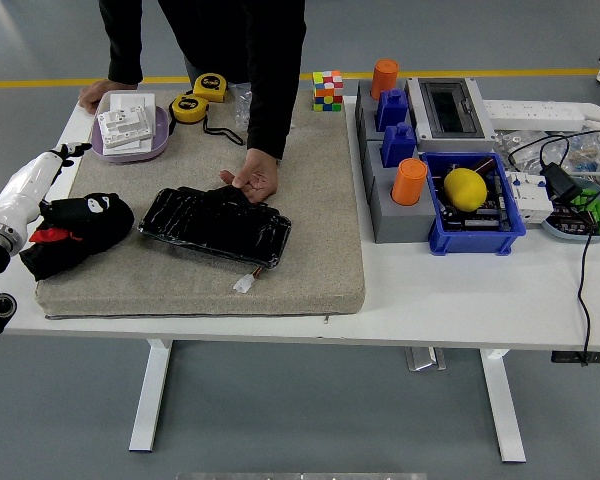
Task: Pick the rag up,wipe the panel,place it on the desk
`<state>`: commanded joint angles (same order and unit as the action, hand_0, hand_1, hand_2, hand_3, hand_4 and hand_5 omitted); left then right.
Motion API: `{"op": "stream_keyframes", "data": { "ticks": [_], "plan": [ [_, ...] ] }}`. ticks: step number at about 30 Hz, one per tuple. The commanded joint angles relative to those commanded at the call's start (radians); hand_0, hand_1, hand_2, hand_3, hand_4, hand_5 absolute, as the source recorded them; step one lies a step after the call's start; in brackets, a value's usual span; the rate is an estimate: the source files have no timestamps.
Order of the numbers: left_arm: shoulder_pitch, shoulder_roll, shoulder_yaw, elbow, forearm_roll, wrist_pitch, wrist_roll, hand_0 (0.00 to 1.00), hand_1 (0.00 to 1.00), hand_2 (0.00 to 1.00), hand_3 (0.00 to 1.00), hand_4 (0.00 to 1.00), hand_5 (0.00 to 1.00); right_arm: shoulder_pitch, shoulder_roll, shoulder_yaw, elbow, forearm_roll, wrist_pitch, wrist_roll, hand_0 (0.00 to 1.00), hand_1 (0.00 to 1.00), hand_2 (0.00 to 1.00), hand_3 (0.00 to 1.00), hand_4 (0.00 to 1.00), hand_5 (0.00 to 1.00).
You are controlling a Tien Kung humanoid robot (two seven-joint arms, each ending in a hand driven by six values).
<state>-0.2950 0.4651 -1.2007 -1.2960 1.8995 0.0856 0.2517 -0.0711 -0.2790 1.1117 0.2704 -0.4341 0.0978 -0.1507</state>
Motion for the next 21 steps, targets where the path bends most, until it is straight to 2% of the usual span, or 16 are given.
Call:
{"op": "stream_keyframes", "data": {
  "ticks": [9, 21],
  "plan": [
    [-0.008, -0.007, 0.02, 0.029, 0.021, -0.003, 0.008, 0.848, 0.943, 0.969, 0.944, 0.863, 0.292, 0.002, -0.002, -0.009, 0.005, 0.003, -0.003, 0.003, 0.736, 0.641, 0.694, 0.613, 0.998, 0.556],
    [-0.024, -0.03, 0.059, 0.115, 0.013, 0.028, -0.018, 0.854, 0.944, 0.965, 0.939, 0.865, 0.271, 0.001, -0.004, -0.012, 0.008, 0.002, -0.004, 0.003, 0.736, 0.64, 0.694, 0.614, 0.998, 0.56]
  ]
}}
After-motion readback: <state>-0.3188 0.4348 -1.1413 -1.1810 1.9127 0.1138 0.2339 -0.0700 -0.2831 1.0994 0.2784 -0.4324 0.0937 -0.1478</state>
